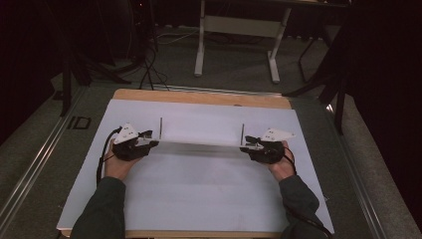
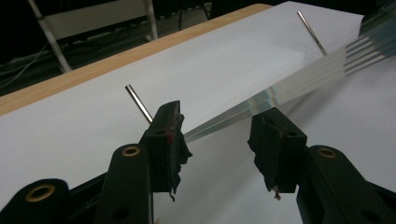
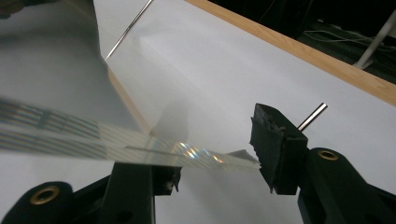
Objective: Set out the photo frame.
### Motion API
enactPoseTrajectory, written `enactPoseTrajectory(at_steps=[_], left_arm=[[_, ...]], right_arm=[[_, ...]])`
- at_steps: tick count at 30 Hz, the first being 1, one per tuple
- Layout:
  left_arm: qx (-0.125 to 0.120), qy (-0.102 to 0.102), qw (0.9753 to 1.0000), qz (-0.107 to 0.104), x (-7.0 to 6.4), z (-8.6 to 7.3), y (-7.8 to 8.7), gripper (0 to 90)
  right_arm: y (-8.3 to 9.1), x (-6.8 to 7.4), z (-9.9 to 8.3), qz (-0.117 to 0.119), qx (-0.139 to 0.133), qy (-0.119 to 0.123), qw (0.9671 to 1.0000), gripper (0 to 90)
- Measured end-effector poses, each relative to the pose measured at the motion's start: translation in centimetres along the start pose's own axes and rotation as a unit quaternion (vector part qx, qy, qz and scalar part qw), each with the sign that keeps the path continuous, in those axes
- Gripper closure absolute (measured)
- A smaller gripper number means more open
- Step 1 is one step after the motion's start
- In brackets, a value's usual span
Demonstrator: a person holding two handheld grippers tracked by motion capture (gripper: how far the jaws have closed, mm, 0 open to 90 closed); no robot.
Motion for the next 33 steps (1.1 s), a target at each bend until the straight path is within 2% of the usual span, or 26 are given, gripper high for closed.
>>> enactPoseTrajectory(at_steps=[7, 15, 21, 29, 30, 33], left_arm=[[-0.014, 0.013, 0.9998, 0.011, 0.4, 1.1, 0.0, 56.6], [-0.009, 0.007, 0.9996, 0.026, 0.6, 1.8, -0.2, 58.5], [-0.011, 0.013, 0.9993, 0.034, 0.8, 2.1, -0.5, 59.0], [-0.010, 0.010, 0.9988, 0.047, 0.9, 2.6, -0.8, 58.9], [-0.009, 0.012, 0.9982, 0.057, 1.0, 3.0, -1.1, 58.9], [-0.008, 0.013, 0.9980, 0.061, 1.0, 3.2, -1.3, 59.4]], right_arm=[[0.2, -0.5, 0.9, -0.011, -0.014, -0.004, 0.9998, 55.1], [0.2, -1.0, 1.4, -0.017, -0.025, -0.010, 0.9995, 55.7], [0.0, -1.5, 1.7, -0.022, -0.032, -0.012, 0.9992, 55.7], [-0.2, -1.9, 2.0, -0.026, -0.038, -0.015, 0.9988, 55.9], [-0.3, -2.2, 2.2, -0.031, -0.042, -0.020, 0.9984, 55.9], [-0.4, -2.4, 2.3, -0.034, -0.045, -0.022, 0.9982, 56.0]])
Point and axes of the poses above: each handheld gripper's, and its own axes: y roughly backward along the jaws, z roughly out of its top, x roughly to its left, the point moved 6 cm from there along -y, roughly forward along the jaws, and after that the axes turned 5 degrees about z, right-handed, at the moved point
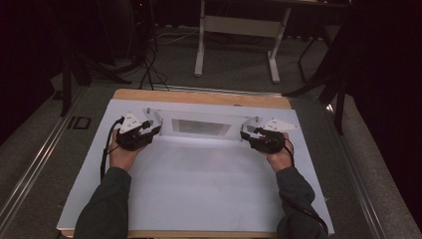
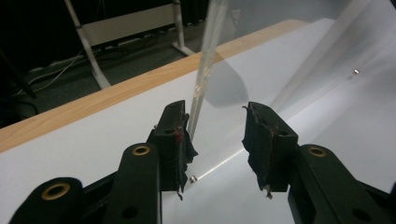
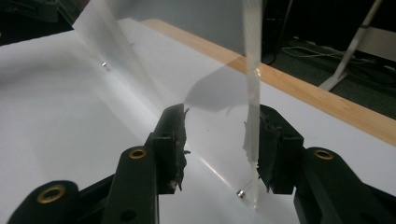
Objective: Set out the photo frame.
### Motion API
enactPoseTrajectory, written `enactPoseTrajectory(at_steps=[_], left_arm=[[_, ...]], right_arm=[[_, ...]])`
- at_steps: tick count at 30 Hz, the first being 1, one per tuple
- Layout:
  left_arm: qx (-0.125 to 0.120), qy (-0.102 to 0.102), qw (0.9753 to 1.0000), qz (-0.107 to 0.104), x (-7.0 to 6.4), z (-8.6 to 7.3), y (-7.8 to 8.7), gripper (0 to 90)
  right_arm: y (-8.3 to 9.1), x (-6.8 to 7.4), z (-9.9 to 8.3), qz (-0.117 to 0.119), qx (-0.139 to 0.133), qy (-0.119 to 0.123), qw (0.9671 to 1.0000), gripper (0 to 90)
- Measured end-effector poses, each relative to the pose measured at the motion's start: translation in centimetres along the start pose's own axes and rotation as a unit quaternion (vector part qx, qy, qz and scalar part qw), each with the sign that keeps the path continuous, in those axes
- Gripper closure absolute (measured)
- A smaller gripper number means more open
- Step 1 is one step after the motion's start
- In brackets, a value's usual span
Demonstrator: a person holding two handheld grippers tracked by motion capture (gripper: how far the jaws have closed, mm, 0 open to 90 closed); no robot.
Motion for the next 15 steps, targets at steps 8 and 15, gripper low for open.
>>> enactPoseTrajectory(at_steps=[8, 15], left_arm=[[0.012, 0.008, 0.9996, 0.022, 0.3, 0.9, -0.8, 60.2], [0.020, 0.018, 0.9993, 0.028, 0.5, 1.3, -1.3, 60.3]], right_arm=[[-0.6, -1.1, 0.7, -0.005, 0.000, -0.010, 0.9999, 56.7], [-1.0, -1.7, 1.0, -0.008, -0.001, -0.018, 0.9998, 56.8]])
Point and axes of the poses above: each handheld gripper's, and its own axes: y roughly backward along the jaws, z roughly out of its top, x roughly to its left, the point moved 6 cm from there along -y, roughly forward along the jaws, and after that the axes turned 5 degrees about z, right-handed, at the moved point
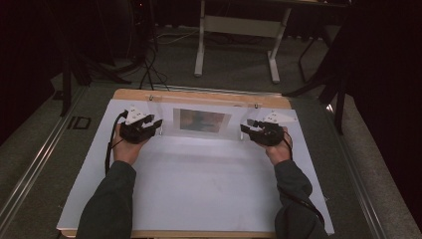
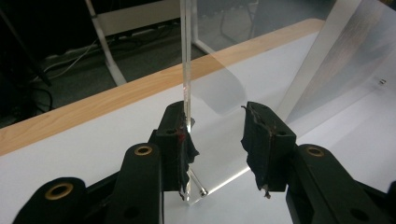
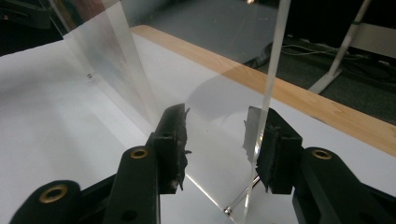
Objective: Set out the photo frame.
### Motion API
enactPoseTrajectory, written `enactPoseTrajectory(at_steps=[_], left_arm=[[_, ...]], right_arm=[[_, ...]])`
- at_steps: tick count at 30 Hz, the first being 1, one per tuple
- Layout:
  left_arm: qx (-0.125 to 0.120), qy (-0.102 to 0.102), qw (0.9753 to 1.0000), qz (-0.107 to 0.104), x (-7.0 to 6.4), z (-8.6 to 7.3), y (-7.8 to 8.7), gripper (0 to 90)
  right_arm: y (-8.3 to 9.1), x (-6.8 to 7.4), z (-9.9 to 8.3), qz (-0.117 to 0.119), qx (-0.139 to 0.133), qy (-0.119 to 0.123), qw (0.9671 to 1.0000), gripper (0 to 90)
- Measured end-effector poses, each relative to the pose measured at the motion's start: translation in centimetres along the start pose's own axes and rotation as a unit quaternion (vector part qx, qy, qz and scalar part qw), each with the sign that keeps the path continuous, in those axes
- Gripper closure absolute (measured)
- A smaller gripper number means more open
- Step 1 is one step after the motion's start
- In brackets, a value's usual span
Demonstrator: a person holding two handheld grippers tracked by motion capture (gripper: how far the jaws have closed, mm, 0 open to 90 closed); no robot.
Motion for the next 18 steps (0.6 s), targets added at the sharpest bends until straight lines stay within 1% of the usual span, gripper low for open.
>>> enactPoseTrajectory(at_steps=[6, 8, 12, 14, 15, 18], left_arm=[[0.006, 0.021, 0.9998, 0.000, 0.3, 0.3, -0.5, 60.6], [0.006, 0.024, 0.9997, -0.001, 0.6, 0.5, -0.9, 60.6], [-0.005, 0.046, 0.9989, -0.013, 1.0, 0.7, -1.7, 59.7], [-0.009, 0.051, 0.9986, -0.015, 1.2, 0.7, -2.1, 58.6], [-0.012, 0.057, 0.9982, -0.016, 1.2, 0.8, -2.4, 57.4], [-0.009, 0.072, 0.9972, -0.014, 1.3, 1.1, -3.0, 55.1]], right_arm=[[-0.4, -0.6, 0.3, -0.002, -0.002, -0.010, 1.0000, 56.7], [-0.6, -0.9, 0.4, -0.005, -0.003, -0.013, 0.9999, 56.8], [-0.9, -1.3, 0.5, -0.007, -0.010, -0.027, 0.9996, 57.5], [-1.1, -1.5, 0.6, -0.010, -0.010, -0.031, 0.9994, 57.9], [-1.2, -1.7, 0.6, -0.009, -0.010, -0.033, 0.9994, 58.3], [-1.3, -1.9, 0.6, -0.012, -0.009, -0.038, 0.9992, 59.0]])
Point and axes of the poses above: each handheld gripper's, and its own axes: y roughly backward along the jaws, z roughly out of its top, x roughly to its left, the point moved 6 cm from there along -y, roughly forward along the jaws, and after that the axes turned 5 degrees about z, right-handed, at the moved point
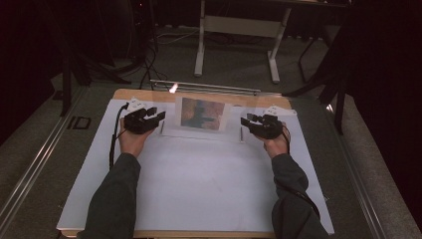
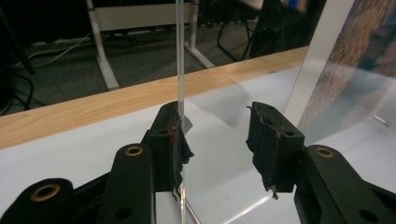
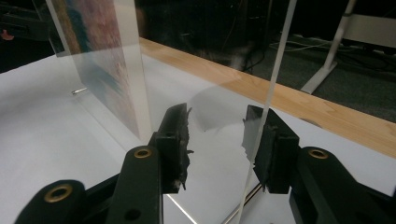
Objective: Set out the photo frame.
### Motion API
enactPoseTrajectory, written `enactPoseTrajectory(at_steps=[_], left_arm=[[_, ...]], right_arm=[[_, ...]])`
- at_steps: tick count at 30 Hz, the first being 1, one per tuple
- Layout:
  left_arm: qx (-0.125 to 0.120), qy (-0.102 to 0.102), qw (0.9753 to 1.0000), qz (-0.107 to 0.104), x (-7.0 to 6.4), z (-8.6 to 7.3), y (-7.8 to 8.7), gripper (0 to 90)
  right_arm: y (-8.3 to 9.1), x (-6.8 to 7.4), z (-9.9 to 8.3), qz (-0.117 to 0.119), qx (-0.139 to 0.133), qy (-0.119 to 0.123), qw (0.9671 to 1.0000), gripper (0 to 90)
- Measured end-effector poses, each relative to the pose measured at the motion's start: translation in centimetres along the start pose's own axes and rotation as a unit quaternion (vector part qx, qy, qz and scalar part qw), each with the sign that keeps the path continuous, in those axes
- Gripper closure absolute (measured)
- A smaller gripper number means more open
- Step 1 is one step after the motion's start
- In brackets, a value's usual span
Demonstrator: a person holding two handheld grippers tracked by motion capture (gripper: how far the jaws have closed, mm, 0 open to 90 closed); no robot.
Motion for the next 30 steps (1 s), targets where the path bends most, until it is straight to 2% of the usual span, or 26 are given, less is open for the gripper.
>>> enactPoseTrajectory(at_steps=[3, 9, 11, 12, 17, 21, 25, 30], left_arm=[[0.002, 0.010, 0.9999, 0.003, 0.0, 0.1, -0.1, 55.3], [0.019, 0.002, 0.9998, 0.000, -0.7, 0.0, 0.8, 56.3], [0.022, 0.005, 0.9998, 0.001, -1.1, -0.3, 1.3, 56.5], [0.021, 0.007, 0.9998, 0.001, -1.3, -0.4, 1.5, 57.0], [0.017, 0.013, 0.9998, -0.002, -2.1, -1.2, 3.1, 57.1], [0.018, 0.015, 0.9997, 0.003, -2.8, -1.6, 4.6, 57.4], [0.023, 0.009, 0.9997, 0.005, -3.8, -1.9, 5.7, 58.0], [0.028, 0.011, 0.9995, 0.004, -4.1, -2.2, 6.0, 58.1]], right_arm=[[-0.2, -0.2, 0.1, -0.006, -0.001, -0.008, 1.0000, 58.3], [0.1, 0.1, 0.1, -0.007, 0.003, -0.009, 0.9999, 56.6], [0.2, 0.1, 0.0, -0.007, 0.003, -0.011, 0.9999, 56.4], [0.6, 0.3, -0.1, -0.004, 0.003, -0.018, 0.9998, 56.3], [1.8, 1.5, -0.3, -0.001, 0.002, -0.014, 0.9999, 56.5], [2.5, 2.5, -0.6, 0.006, 0.011, -0.020, 0.9997, 56.2], [3.0, 2.9, -1.4, 0.009, 0.009, -0.027, 0.9995, 55.1], [3.6, 3.2, -1.6, 0.006, 0.009, -0.022, 0.9997, 54.3]])
Point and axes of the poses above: each handheld gripper's, and its own axes: y roughly backward along the jaws, z roughly out of its top, x roughly to its left, the point moved 6 cm from there along -y, roughly forward along the jaws, and after that the axes turned 5 degrees about z, right-handed, at the moved point
